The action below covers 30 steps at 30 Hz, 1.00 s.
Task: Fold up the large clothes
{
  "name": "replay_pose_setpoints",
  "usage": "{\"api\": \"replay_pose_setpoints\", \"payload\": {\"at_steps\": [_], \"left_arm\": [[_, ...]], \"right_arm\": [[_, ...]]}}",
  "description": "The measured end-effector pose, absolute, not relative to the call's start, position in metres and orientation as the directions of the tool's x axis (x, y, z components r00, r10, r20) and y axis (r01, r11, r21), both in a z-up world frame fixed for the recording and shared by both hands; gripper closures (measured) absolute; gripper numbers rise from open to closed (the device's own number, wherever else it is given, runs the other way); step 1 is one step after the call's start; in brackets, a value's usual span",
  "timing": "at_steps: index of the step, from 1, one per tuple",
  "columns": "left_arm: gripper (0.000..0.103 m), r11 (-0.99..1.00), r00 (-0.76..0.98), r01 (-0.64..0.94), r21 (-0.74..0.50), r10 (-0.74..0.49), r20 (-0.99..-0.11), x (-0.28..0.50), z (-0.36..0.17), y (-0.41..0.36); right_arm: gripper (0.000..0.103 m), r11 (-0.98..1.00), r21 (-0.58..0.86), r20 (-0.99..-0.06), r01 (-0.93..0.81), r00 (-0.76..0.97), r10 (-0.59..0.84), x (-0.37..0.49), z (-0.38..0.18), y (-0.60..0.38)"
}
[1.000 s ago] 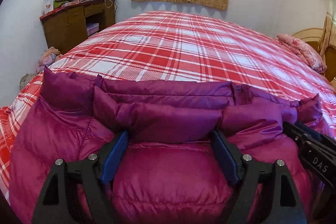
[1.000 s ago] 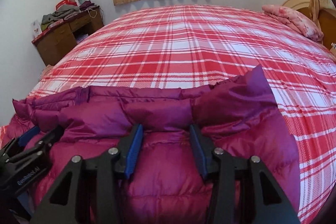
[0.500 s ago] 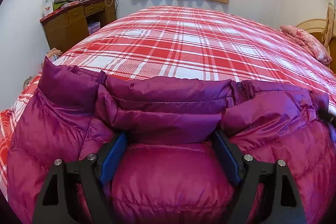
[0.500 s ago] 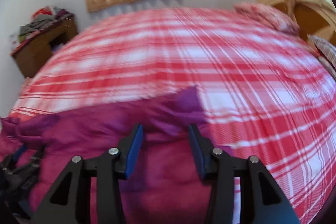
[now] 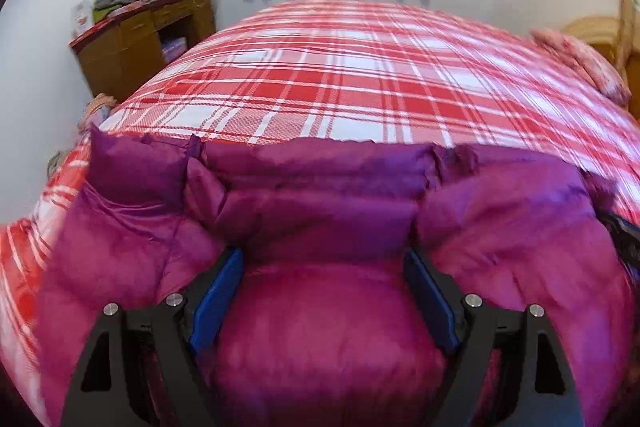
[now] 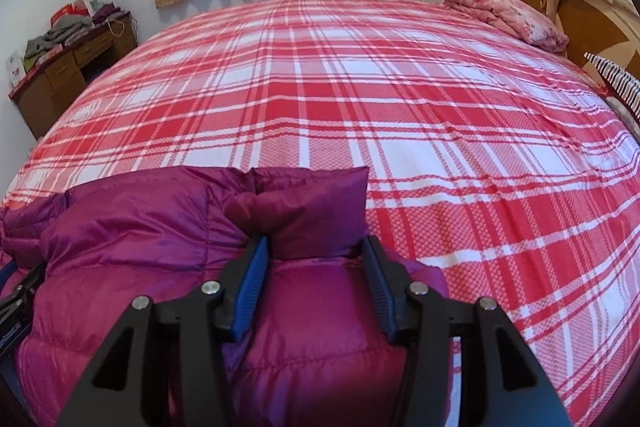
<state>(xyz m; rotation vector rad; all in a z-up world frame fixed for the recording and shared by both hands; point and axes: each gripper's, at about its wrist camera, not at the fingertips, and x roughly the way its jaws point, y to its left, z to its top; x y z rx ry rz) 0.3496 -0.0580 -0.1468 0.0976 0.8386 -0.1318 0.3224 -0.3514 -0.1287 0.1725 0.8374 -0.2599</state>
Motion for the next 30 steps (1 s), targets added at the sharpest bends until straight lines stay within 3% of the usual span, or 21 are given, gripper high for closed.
{"api": "replay_pose_setpoints", "payload": {"at_steps": [2, 3, 8, 12, 15, 18, 23, 28, 30], "left_arm": [[0.02, 0.985, 0.674, 0.17, 0.043, -0.084, -0.734, 0.333, -0.131, -0.047], [0.02, 0.985, 0.695, 0.166, 0.042, -0.087, -0.714, 0.319, -0.122, -0.036], [0.02, 0.997, 0.745, 0.072, -0.018, -0.065, -0.664, 0.267, -0.102, 0.017], [0.02, 0.993, 0.772, -0.072, -0.091, -0.002, -0.636, 0.232, -0.107, 0.058], [0.02, 0.971, 0.764, -0.107, -0.212, -0.056, -0.642, 0.219, -0.121, 0.08], [0.02, 0.967, 0.73, -0.104, -0.231, -0.084, -0.679, 0.223, -0.139, 0.081], [0.02, 0.924, 0.691, -0.069, -0.375, -0.227, -0.687, 0.231, -0.164, 0.077], [0.02, 0.882, 0.712, -0.055, -0.468, -0.294, -0.638, 0.227, -0.167, 0.074], [0.025, 0.858, 0.718, -0.039, -0.512, -0.333, -0.612, 0.225, -0.165, 0.073]], "right_arm": [[0.074, 0.951, 0.079, -0.71, 0.298, 0.686, -0.156, 0.3, -0.108, -0.351], [0.078, 0.955, 0.099, -0.675, 0.28, 0.724, -0.142, 0.286, -0.095, -0.345], [0.078, 0.994, 0.061, -0.556, 0.092, 0.83, -0.043, 0.235, -0.053, -0.275], [0.079, 0.992, 0.119, -0.582, -0.034, 0.807, 0.098, 0.233, -0.072, -0.22], [0.081, 0.993, 0.108, -0.634, -0.056, 0.765, 0.112, 0.243, -0.104, -0.195], [0.08, 0.992, 0.124, -0.678, -0.037, 0.727, 0.112, 0.252, -0.136, -0.189], [0.082, 0.996, 0.067, -0.676, -0.052, 0.733, 0.083, 0.255, -0.149, -0.185], [0.082, 0.998, 0.004, -0.636, -0.056, 0.771, 0.046, 0.248, -0.156, -0.178], [0.082, 0.999, -0.005, -0.626, -0.051, 0.779, 0.037, 0.245, -0.157, -0.177]]}}
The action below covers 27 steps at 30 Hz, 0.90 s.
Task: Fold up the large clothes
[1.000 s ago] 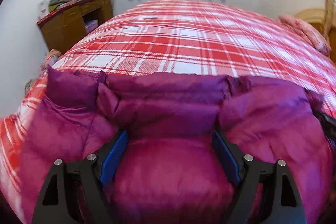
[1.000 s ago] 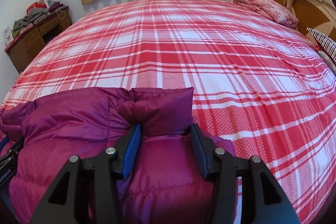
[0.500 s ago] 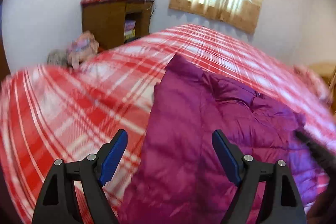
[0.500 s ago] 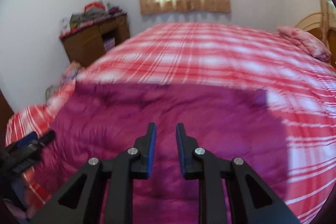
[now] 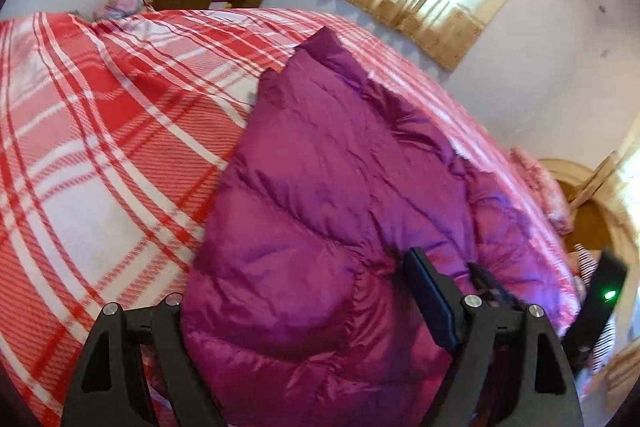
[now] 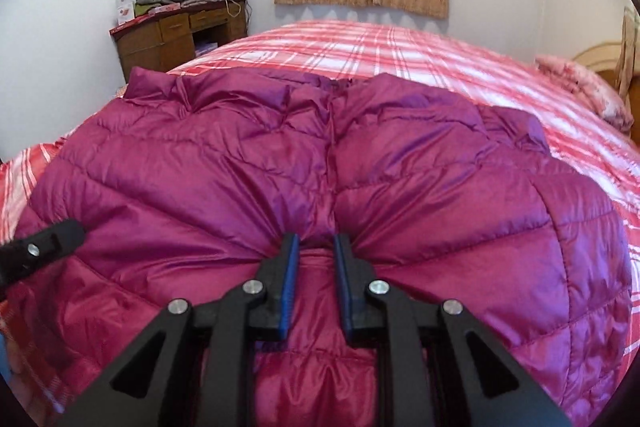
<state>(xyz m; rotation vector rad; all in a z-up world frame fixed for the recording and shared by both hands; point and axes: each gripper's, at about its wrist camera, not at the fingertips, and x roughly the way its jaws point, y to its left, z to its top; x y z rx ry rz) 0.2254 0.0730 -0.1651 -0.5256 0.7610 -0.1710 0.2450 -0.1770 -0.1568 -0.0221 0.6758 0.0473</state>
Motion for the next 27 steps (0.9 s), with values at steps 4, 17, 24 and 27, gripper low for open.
{"api": "replay_pose_setpoints", "payload": {"at_steps": [4, 17, 24, 27], "left_arm": [[0.07, 0.858, 0.735, 0.009, -0.513, -0.354, -0.579, 0.227, -0.149, 0.063], [0.081, 0.902, 0.767, 0.384, -0.195, -0.43, -0.477, 0.216, -0.043, -0.055], [0.081, 0.832, 0.72, 0.554, 0.018, -0.468, -0.512, 0.194, -0.05, -0.138], [0.081, 0.783, 0.661, 0.619, 0.056, -0.481, -0.576, 0.189, -0.074, -0.178]], "right_arm": [[0.082, 0.998, 0.039, -0.635, -0.053, 0.77, 0.065, 0.246, -0.155, -0.184], [0.082, 0.861, 0.507, -0.614, -0.037, 0.685, 0.391, 0.246, -0.126, -0.263], [0.078, 0.845, 0.531, -0.563, 0.053, 0.768, 0.305, 0.195, -0.094, -0.356], [0.078, 0.854, 0.507, -0.584, 0.116, 0.775, 0.242, 0.173, -0.097, -0.386]]}}
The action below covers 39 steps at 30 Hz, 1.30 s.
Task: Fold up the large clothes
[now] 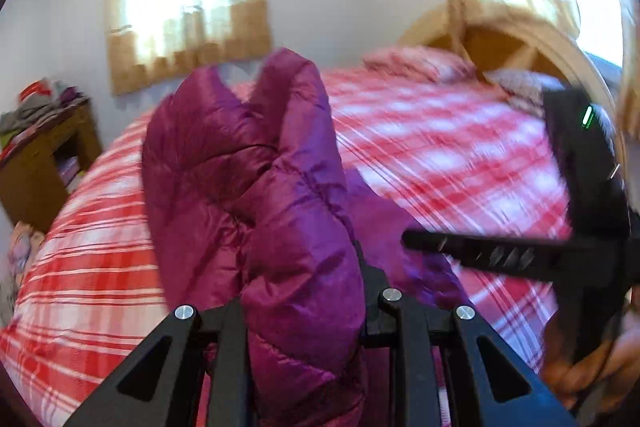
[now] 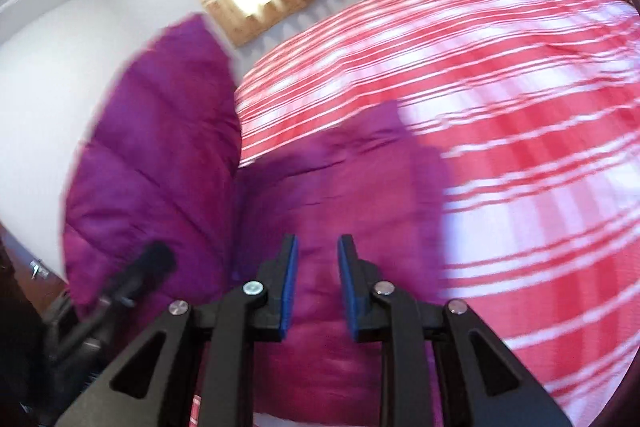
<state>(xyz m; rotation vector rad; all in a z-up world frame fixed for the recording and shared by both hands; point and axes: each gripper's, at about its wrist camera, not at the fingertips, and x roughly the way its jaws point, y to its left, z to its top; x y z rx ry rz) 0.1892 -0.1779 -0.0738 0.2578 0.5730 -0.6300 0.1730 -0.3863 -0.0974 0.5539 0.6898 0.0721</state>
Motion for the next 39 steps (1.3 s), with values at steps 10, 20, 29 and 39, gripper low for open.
{"api": "replay_pose_setpoints", "payload": {"at_steps": [10, 20, 29, 39], "left_arm": [[0.081, 0.714, 0.536, 0.699, 0.029, -0.497, -0.682, 0.187, -0.138, -0.238], [0.082, 0.688, 0.5, 0.725, -0.041, -0.566, -0.655, 0.191, -0.151, -0.229], [0.081, 0.662, 0.504, 0.75, 0.011, -0.56, -0.658, 0.178, -0.14, -0.222], [0.079, 0.556, 0.497, 0.818, 0.15, -0.55, -0.672, 0.112, -0.109, -0.154]], "right_arm": [[0.077, 0.841, 0.51, -0.611, 0.179, 0.763, 0.209, 0.151, -0.118, -0.436], [0.036, 0.833, 0.549, -0.547, 0.061, 0.78, 0.303, 0.204, -0.098, -0.444], [0.076, 0.919, 0.395, -0.688, 0.019, 0.668, 0.282, 0.254, -0.121, -0.403], [0.074, 0.927, 0.375, -0.71, 0.015, 0.648, 0.276, 0.257, -0.144, -0.397]]}}
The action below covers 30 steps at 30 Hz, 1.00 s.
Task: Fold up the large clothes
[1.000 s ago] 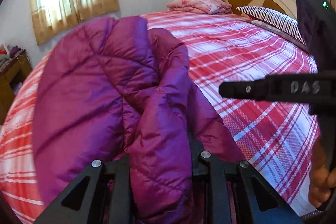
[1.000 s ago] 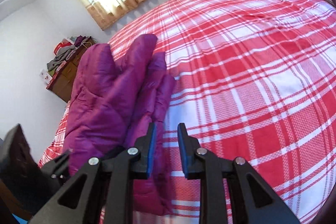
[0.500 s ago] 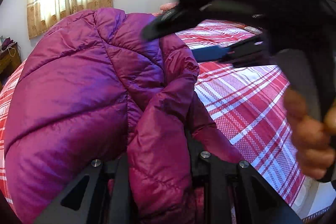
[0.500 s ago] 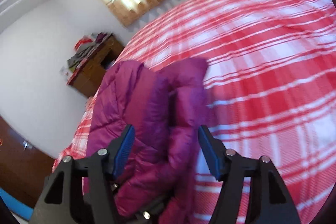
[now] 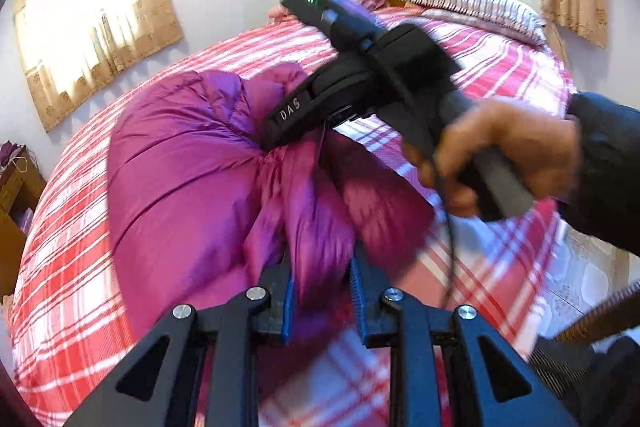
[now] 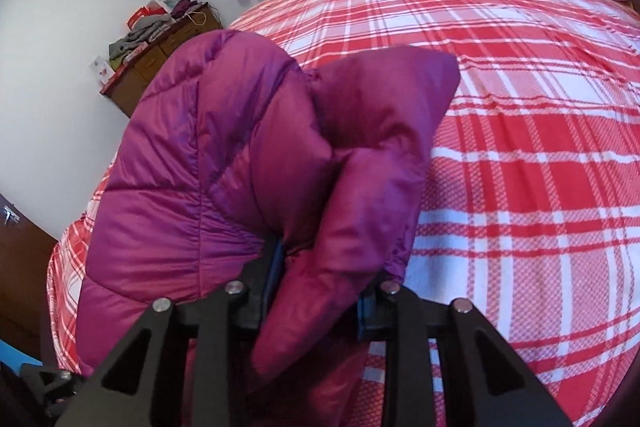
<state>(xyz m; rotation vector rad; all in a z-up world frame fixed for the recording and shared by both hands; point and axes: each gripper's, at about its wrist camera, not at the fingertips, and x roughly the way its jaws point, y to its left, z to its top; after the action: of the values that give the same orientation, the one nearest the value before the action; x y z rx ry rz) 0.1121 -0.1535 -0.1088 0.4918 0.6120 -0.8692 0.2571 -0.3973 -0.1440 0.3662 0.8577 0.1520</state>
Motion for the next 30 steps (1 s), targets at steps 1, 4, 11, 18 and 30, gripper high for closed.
{"api": "replay_pose_setpoints", "payload": {"at_steps": [1, 4, 11, 18, 30], "left_arm": [[0.074, 0.551, 0.501, 0.82, 0.153, -0.565, -0.655, 0.108, -0.105, -0.149], [0.059, 0.539, 0.49, 0.831, 0.135, -0.597, -0.635, 0.097, -0.095, -0.124], [0.053, 0.772, 0.538, 0.61, -0.177, -0.568, -0.622, 0.189, -0.068, -0.058], [0.053, 0.847, 0.565, 0.426, -0.317, -0.523, -0.638, 0.309, -0.069, -0.098], [0.051, 0.891, 0.609, 0.437, -0.122, -0.393, -0.689, 0.319, -0.124, -0.16]], "right_arm": [[0.074, 0.925, 0.381, -0.709, 0.019, 0.648, 0.278, 0.258, -0.145, -0.399], [0.075, 0.915, 0.403, -0.703, 0.024, 0.648, 0.292, 0.257, -0.146, -0.402], [0.075, 0.903, 0.429, -0.685, 0.008, 0.655, 0.319, 0.256, -0.149, -0.407], [0.075, 0.896, 0.444, -0.686, 0.017, 0.65, 0.327, 0.246, -0.147, -0.411], [0.077, 0.861, 0.509, -0.648, -0.004, 0.656, 0.386, 0.243, -0.155, -0.42]]}}
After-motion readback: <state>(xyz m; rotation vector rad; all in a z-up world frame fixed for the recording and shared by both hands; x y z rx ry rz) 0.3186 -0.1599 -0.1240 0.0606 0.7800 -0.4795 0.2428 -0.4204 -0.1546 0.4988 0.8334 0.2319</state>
